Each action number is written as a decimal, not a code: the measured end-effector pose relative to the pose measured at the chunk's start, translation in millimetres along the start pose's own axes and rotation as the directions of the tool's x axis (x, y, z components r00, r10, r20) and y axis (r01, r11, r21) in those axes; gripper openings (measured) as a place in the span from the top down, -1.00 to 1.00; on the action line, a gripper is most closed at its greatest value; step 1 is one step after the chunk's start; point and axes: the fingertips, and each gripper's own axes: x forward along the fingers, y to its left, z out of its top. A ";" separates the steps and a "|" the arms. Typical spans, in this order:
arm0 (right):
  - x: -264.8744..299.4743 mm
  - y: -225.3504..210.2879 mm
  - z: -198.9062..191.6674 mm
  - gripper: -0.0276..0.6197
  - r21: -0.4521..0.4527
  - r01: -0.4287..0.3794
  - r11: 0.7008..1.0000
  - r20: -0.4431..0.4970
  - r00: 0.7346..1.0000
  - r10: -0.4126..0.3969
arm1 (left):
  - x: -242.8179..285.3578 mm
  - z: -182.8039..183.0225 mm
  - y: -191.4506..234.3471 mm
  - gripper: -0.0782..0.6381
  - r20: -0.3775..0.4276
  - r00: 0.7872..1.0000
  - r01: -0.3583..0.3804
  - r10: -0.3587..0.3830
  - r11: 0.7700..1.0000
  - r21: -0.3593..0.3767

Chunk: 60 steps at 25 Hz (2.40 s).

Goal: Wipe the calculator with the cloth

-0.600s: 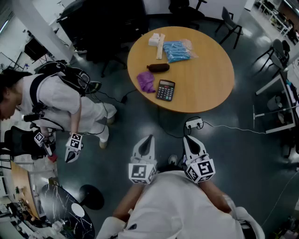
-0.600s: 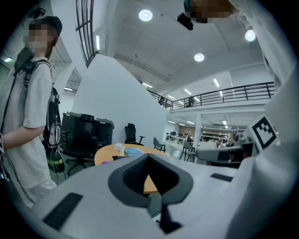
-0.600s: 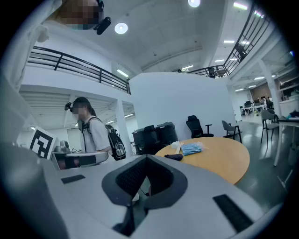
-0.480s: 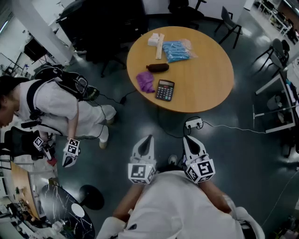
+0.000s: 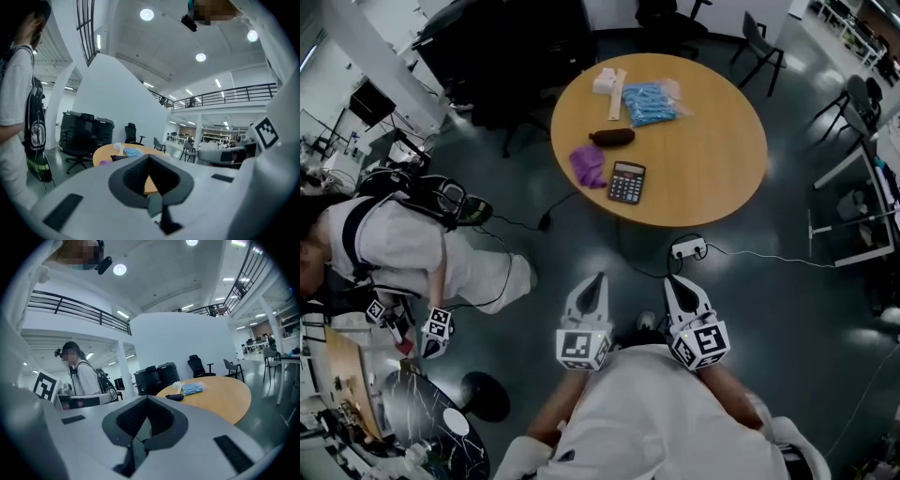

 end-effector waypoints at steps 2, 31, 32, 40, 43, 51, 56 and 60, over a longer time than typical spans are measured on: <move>-2.4 -4.7 0.6 0.87 0.002 -0.003 1.000 -0.001 1.000 0.003 | 2.5 -0.5 -3.4 0.76 -0.003 1.000 -0.008 0.008 1.000 -0.008; 209.9 -86.2 33.3 0.87 -0.012 0.061 0.998 -0.044 0.997 -0.061 | 196.9 17.3 120.8 0.76 -0.079 0.990 0.115 -0.116 0.993 -0.008; 217.4 -88.3 36.6 0.87 -0.011 0.066 0.998 -0.045 0.997 -0.066 | 203.0 20.1 123.9 0.76 -0.083 0.989 0.122 -0.122 0.993 -0.010; 254.5 -127.1 25.4 0.87 -0.018 0.030 0.999 -0.102 0.994 -0.032 | 249.9 23.9 132.8 0.76 -0.090 0.989 0.111 -0.114 0.993 -0.033; 260.9 -144.9 9.3 0.87 -0.021 -0.003 1.000 -0.153 0.988 0.000 | 262.4 19.6 127.9 0.76 -0.098 0.991 0.091 -0.095 0.995 -0.046; 311.8 -180.6 -41.8 0.87 -0.015 -0.134 0.991 -0.228 0.965 0.128 | 280.4 9.1 127.8 0.76 -0.122 0.990 0.072 -0.076 0.997 -0.034; 342.6 -217.4 -87.9 0.83 -0.003 -0.218 0.976 -0.338 0.919 0.204 | 287.5 -8.4 121.7 0.76 -0.154 0.985 0.071 -0.076 0.997 -0.040; 370.4 -231.6 -122.6 0.39 0.006 -0.278 0.961 -0.435 0.864 0.253 | 287.4 -14.2 122.2 0.76 -0.163 0.983 0.073 -0.081 0.996 -0.050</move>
